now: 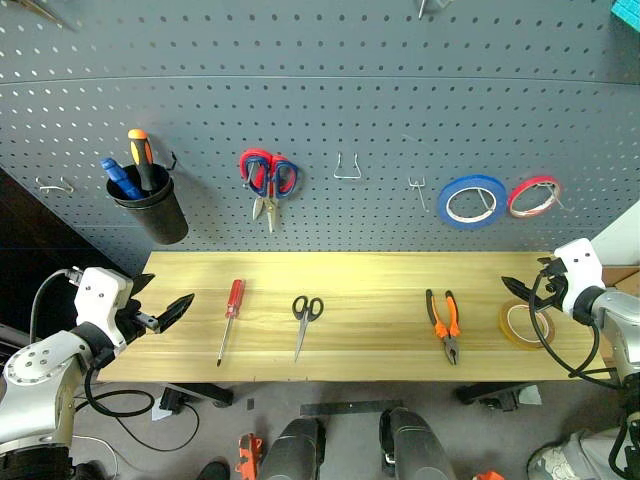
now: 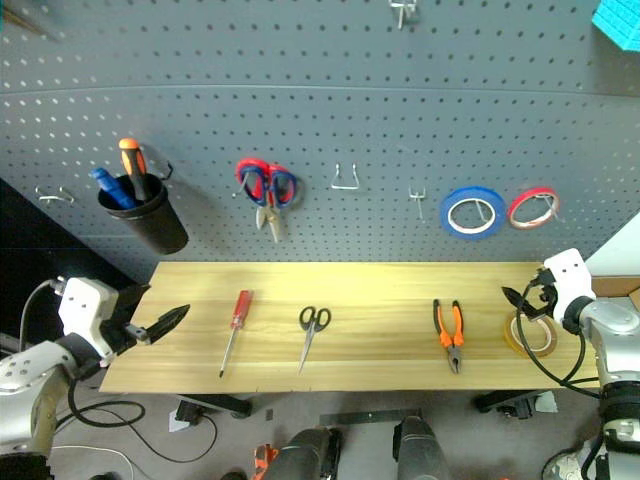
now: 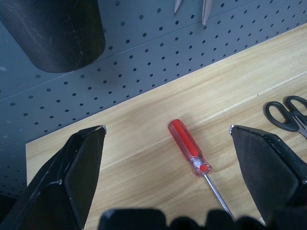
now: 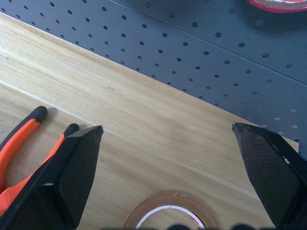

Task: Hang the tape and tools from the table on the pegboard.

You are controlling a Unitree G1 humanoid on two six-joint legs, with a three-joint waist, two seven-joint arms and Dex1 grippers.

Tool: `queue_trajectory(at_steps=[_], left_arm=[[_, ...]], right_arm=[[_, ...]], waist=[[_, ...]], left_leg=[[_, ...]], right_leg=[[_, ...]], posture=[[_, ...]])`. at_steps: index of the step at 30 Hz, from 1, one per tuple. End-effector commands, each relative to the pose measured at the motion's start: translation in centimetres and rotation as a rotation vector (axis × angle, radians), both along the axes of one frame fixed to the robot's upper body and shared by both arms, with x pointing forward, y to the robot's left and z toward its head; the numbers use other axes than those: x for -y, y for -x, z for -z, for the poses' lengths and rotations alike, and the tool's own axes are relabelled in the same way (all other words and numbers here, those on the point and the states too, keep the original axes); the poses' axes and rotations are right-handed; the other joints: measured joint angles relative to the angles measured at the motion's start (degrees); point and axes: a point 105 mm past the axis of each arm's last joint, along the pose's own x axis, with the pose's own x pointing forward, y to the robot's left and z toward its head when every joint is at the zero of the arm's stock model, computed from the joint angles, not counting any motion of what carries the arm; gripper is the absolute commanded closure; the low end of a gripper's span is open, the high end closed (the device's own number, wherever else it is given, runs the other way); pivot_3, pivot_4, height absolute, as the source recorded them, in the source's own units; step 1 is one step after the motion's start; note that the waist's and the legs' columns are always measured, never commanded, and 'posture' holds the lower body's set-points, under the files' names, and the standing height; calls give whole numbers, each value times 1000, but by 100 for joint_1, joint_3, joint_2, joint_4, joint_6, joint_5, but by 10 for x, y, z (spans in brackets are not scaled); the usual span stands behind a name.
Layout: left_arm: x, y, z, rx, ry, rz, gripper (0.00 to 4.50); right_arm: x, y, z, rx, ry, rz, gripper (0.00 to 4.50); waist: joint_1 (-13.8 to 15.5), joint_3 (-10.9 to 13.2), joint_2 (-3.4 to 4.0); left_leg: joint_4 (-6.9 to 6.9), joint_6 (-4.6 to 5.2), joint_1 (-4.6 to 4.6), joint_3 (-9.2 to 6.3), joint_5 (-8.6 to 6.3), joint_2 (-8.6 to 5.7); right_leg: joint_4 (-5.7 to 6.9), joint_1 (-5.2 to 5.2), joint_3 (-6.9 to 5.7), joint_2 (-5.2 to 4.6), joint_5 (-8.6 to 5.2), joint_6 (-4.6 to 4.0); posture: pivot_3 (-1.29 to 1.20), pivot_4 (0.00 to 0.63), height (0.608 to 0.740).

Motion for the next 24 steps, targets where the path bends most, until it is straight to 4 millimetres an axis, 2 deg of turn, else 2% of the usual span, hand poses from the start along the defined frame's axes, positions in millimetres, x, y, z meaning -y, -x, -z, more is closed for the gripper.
queue_trajectory(at_steps=[1,6,9,14,16,20,24], left_arm=[[0,-1,-12,37,-18,8,46],[8,-1,-12,25,11,46,46],[31,6,3,-56,-22,157,46],[106,15,30,-114,38,382,46],[124,17,36,-122,46,430,46],[175,15,53,-141,46,558,46],[206,3,63,-152,92,591,46]], right_arm=[[1,-3,-14,48,-1,3,0],[4,-1,-8,14,-5,29,0],[3,-1,1,-65,-63,76,0],[5,6,20,-198,-57,117,0],[7,8,26,-239,-62,149,0],[9,12,42,-313,-70,218,0],[3,9,51,-347,-115,257,0]], waist=[[0,0,0],[0,0,0],[-4,0,0],[-4,1,2],[-3,2,1],[-10,1,3],[-26,1,2]], left_leg=[[0,0,0,0,0,0],[0,0,0,0,0,0],[0,1,-1,0,0,0],[0,3,-2,8,-1,0],[2,3,-2,8,-1,0],[2,3,-2,9,-1,2],[6,4,-1,17,-1,2]], right_leg=[[0,0,0,0,0,0],[0,0,0,0,0,0],[-2,0,2,0,0,0],[-4,-1,10,-2,1,-1],[-2,1,8,-3,1,-2],[-1,0,8,-2,2,-3],[-1,2,9,-2,6,-5]], posture=[[-51,185,740],[-55,192,740],[-58,192,740],[-85,203,740],[-112,211,740],[-126,211,740],[-144,213,740]])
